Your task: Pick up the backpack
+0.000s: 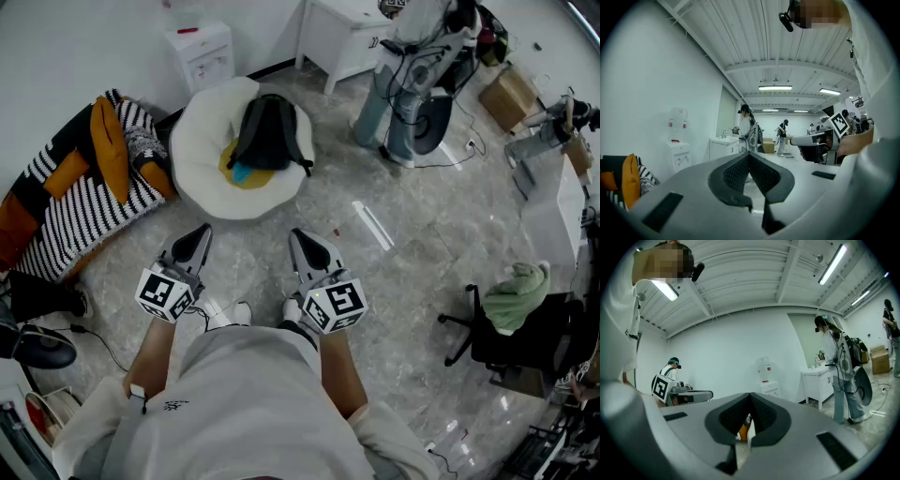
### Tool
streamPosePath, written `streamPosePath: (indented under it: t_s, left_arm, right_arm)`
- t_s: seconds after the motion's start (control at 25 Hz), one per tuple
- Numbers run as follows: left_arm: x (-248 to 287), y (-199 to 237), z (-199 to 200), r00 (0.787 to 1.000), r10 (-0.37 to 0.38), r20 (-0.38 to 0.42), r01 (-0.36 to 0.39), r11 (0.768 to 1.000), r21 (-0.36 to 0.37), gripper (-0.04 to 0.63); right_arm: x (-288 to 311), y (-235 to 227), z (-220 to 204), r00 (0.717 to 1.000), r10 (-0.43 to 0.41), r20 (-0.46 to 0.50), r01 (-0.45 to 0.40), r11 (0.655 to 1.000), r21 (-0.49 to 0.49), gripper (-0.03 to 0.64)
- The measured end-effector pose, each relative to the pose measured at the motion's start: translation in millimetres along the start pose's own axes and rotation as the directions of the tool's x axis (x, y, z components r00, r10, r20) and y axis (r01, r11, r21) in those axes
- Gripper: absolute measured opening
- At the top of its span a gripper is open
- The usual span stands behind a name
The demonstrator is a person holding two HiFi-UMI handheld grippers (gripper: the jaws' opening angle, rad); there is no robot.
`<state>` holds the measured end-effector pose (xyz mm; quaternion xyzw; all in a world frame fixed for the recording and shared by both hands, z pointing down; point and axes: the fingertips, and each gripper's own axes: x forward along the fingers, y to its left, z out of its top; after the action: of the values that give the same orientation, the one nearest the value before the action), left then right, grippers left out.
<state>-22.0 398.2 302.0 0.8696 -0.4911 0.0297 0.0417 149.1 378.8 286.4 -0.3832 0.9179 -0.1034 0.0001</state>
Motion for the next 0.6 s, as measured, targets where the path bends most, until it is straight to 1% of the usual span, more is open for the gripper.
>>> streamPosePath:
  t_s: [0.12,0.28,0.6]
  left_arm:
    - [-7,9,4,1.000,0.000,0.015,0.000,1.000,0.007,0.003]
    - [-15,17,6,0.999,-0.007,0.035,0.008,1.000,-0.016,0.002]
    - [-14,40,14,0.998,0.003,0.061,-0.002,1.000,-0.018,0.002]
  right_arm:
    - [5,10,-1,1.000,-0.010,0.005,0.010,1.000,-0.004,0.006]
    - [5,18,-3,1.000,-0.024,0.007,0.025,1.000,-0.012,0.006]
    - [7,15,1,0.997,-0.061,0.038,0.061,0.998,0.004,0.006]
